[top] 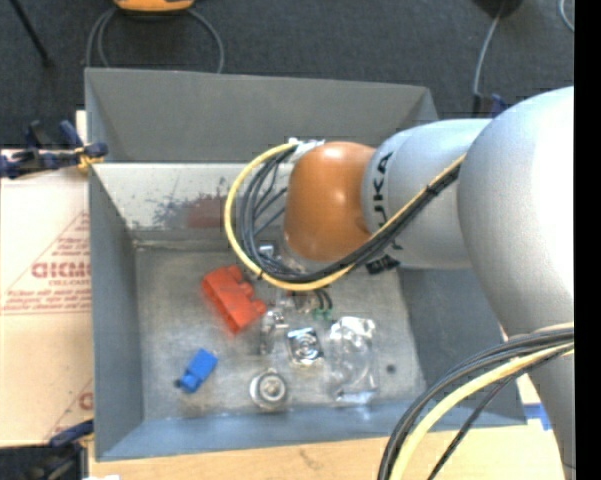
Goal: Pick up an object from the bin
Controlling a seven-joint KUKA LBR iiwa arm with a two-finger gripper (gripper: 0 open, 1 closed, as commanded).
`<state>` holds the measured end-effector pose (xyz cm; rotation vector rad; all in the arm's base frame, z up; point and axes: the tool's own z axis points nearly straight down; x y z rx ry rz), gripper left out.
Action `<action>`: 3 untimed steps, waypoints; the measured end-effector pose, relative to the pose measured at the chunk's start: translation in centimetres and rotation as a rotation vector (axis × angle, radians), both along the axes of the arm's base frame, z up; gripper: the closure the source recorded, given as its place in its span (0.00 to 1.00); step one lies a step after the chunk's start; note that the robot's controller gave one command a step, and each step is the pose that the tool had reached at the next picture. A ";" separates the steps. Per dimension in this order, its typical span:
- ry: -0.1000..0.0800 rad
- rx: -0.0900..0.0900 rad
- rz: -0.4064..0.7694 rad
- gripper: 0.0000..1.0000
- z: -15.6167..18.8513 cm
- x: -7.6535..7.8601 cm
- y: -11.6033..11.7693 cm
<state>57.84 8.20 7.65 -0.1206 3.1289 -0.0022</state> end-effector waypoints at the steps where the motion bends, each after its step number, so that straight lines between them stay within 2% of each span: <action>1: -0.003 0.002 -0.093 0.00 -0.2 0.3 1.6; 2: -0.002 0.008 -0.388 0.00 -0.2 -0.1 2.9; 3: -0.009 0.009 -0.391 1.00 0.0 0.1 2.8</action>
Offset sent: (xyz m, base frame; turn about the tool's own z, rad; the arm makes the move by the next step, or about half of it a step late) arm -0.0017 0.0186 -0.0065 0.0929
